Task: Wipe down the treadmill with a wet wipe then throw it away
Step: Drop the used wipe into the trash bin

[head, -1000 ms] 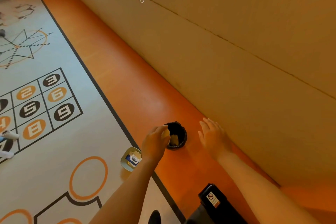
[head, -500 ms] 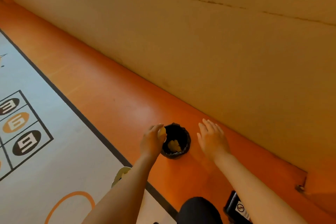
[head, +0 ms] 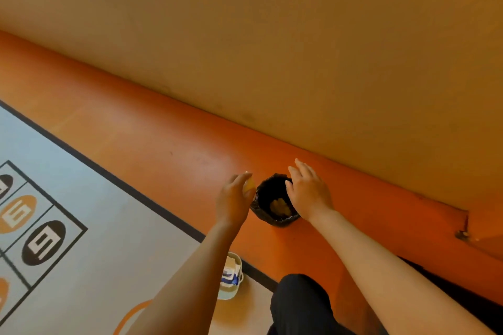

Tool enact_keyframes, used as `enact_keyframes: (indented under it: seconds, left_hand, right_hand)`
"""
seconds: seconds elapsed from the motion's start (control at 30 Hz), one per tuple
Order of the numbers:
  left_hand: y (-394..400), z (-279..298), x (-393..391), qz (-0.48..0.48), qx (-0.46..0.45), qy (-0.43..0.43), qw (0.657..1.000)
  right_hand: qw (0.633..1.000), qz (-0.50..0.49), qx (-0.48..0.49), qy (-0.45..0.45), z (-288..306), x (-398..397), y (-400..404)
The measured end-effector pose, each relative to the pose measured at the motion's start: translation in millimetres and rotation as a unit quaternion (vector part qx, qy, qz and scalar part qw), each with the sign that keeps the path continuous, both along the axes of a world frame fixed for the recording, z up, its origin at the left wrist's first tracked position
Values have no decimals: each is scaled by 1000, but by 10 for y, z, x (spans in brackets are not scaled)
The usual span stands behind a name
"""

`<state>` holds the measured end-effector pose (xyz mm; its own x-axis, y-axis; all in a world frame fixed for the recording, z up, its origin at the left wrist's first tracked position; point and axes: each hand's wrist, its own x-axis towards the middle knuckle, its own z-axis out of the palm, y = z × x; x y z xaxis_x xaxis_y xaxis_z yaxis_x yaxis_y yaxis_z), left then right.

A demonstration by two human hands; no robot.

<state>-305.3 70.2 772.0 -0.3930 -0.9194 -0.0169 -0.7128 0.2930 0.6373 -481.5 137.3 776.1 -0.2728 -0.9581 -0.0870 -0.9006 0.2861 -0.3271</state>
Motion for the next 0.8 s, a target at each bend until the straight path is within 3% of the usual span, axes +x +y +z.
enact_keyframes:
  seconds: [0.17,0.63,0.8]
  left_hand:
    - [-365,-181,-116,-24,2,0,1000]
    - [-1051,-1152,-625,-54,28,-41,997]
    - [-1234,-1418,-642,-86,-10,-62,994]
  right_hand:
    - [999,-32,8,-20,-143,-63,-322]
    - [989,-70,112,-64,-1240,-494,-959]
    - [986,-87,116,-77,-1524,-480,-1081]
